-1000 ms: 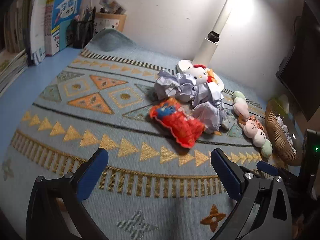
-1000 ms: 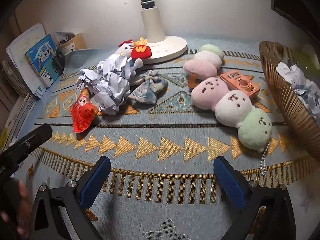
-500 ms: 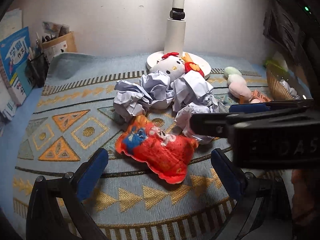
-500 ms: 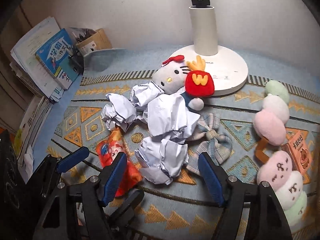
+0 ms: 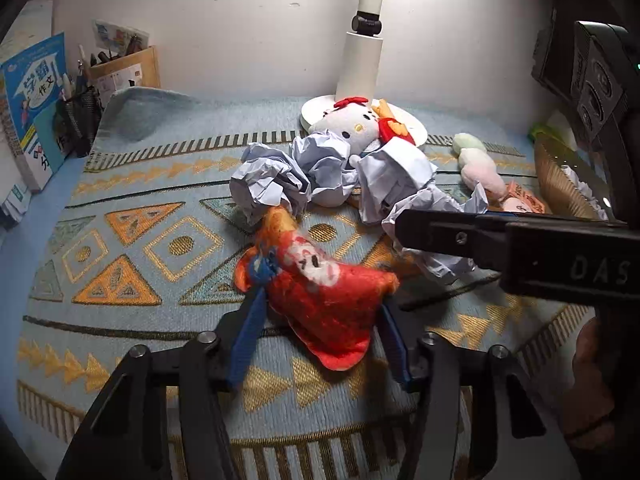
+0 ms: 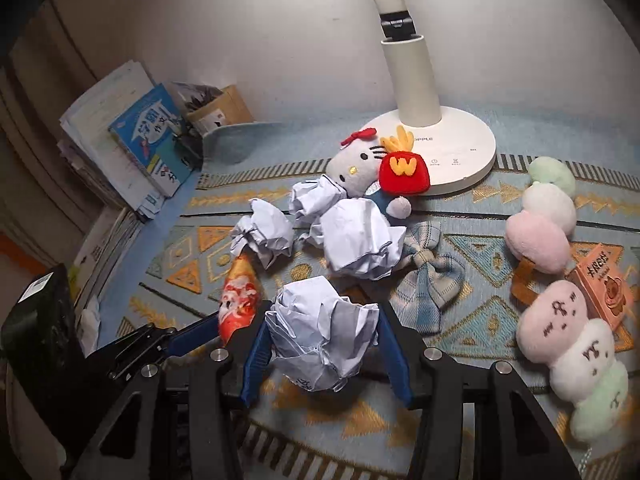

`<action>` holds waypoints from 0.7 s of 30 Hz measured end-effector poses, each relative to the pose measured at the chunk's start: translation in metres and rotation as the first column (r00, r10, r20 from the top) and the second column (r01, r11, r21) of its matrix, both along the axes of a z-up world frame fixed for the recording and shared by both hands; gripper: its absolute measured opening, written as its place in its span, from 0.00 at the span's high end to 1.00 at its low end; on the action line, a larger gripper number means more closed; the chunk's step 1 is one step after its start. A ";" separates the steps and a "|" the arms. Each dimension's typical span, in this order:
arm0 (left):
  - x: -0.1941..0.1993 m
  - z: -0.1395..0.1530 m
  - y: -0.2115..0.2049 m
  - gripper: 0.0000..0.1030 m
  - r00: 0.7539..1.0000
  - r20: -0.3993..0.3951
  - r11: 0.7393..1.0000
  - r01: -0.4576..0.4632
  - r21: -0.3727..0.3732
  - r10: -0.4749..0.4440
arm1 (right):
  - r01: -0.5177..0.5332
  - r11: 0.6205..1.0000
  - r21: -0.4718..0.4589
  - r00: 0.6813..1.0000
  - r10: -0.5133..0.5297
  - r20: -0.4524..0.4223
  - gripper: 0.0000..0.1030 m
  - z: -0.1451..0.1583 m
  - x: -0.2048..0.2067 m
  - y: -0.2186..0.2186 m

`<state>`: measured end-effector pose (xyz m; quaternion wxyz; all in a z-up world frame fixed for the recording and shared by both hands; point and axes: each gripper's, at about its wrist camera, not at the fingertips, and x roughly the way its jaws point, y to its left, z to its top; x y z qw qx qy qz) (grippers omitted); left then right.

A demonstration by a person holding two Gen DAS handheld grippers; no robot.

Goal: Organize objects
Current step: 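Grasp a paper ball with the right tool while the left reaches the red snack plush, then grasp the red snack-bag plush with the left tool while the right holds its paper ball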

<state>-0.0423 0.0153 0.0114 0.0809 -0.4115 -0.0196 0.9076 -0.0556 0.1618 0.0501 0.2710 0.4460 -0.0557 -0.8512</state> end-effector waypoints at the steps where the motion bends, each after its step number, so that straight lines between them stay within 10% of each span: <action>1: 0.009 0.002 -0.001 0.60 1.000 -0.002 1.000 0.005 0.011 -0.005 | -0.009 1.000 0.003 1.000 0.009 -0.020 0.52 0.005 0.013 0.004; 5: 0.043 0.007 -0.003 0.77 1.000 -0.016 0.999 0.019 0.048 -0.018 | 0.003 0.997 0.074 0.994 0.005 -0.107 0.52 0.011 0.064 0.022; 11: 0.083 0.008 0.000 0.77 0.998 -0.025 0.990 0.053 0.131 -0.051 | 0.093 0.963 0.252 0.982 -0.046 -0.184 0.52 -0.017 0.098 0.038; 17: 0.054 0.014 -0.024 0.27 0.994 0.024 0.959 -0.113 0.260 0.111 | 0.107 0.967 0.229 0.983 -0.069 -0.168 0.52 -0.025 0.086 0.049; 21: 0.013 0.016 -0.017 0.27 0.989 0.067 0.958 -0.145 0.249 0.133 | 0.101 0.960 0.262 0.985 -0.059 -0.161 0.52 -0.029 0.086 0.043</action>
